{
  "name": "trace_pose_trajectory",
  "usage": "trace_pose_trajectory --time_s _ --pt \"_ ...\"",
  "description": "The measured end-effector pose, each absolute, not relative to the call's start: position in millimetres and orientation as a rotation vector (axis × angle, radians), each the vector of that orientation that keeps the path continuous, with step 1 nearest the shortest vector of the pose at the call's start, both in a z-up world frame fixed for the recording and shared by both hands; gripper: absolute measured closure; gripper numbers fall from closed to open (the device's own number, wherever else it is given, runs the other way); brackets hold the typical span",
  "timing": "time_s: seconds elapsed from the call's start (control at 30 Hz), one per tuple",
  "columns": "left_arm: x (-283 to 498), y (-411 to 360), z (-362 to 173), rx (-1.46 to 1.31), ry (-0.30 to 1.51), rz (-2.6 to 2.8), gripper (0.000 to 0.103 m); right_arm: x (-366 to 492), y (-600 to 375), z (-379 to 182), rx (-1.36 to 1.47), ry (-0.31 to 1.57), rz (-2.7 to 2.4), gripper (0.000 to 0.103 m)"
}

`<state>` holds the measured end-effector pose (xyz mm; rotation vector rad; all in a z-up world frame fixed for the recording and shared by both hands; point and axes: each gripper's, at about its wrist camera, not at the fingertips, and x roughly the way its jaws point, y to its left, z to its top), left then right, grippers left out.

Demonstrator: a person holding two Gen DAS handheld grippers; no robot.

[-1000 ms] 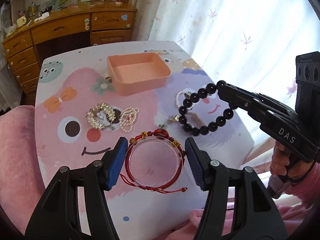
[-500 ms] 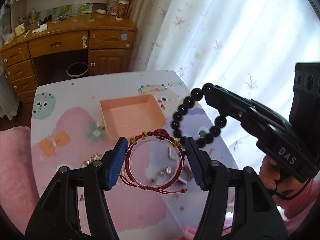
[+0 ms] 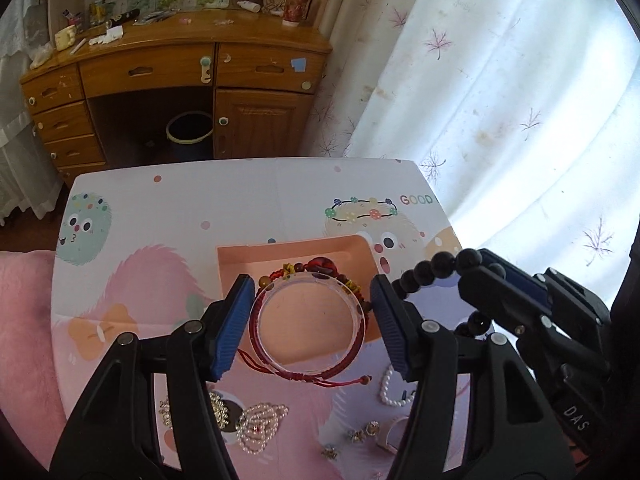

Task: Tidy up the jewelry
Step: 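Carry both bracelets to the pink tray and open both grippers, then move both tools back over the remaining jewelry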

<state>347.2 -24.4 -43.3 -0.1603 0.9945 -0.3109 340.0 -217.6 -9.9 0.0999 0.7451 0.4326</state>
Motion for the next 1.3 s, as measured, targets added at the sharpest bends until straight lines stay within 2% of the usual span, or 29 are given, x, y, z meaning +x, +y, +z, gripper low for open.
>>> trace_pose_trajectory --time_s 0.03,0.07,0.1,0.13,0.3,0.53,0.8,1.0,1.1,1.3 --pt "353.2 -27.9 -47.1 -0.157 1.011 -0.303 0.044 346.2 -219.9 -20.0 0.109 0.760 0.425 0.078" --pt "358.5 -30.3 -51.4 -0.153 1.030 -0.283 0.034 351.5 -224.3 -26.7 0.122 0.768 0.416 0.060" --pt "361.0 -30.9 -54.8 -0.151 1.044 -0.260 0.029 356.7 -230.2 -32.6 0.132 0.770 0.394 0.050" --pt "363.5 -31.0 -56.7 -0.157 1.053 -0.237 0.023 359.4 -235.7 -35.3 0.144 0.764 0.390 0.048" --pt "357.6 -23.0 -56.3 -0.172 1.063 -0.186 0.023 364.3 -260.4 -52.0 0.190 0.795 0.389 0.039" --pt "320.7 3.8 -48.3 -0.178 1.080 -0.126 0.023 348.5 -286.6 -56.4 0.208 0.830 0.331 0.031" --pt "266.7 48.9 -28.4 -0.207 1.051 -0.092 0.023 302.6 -307.9 -53.4 0.359 0.878 0.234 0.021" --pt "221.3 83.9 -19.0 -0.219 1.038 -0.122 0.023 242.5 -288.2 -48.0 0.385 0.930 0.115 0.021" --pt "194.4 96.3 -16.8 -0.200 1.035 -0.160 0.023 207.7 -269.7 -45.3 0.395 0.943 0.081 0.016" --pt "145.7 114.0 -22.1 -0.139 1.056 -0.255 0.023 137.5 -231.2 -46.1 0.421 0.955 0.012 0.014"
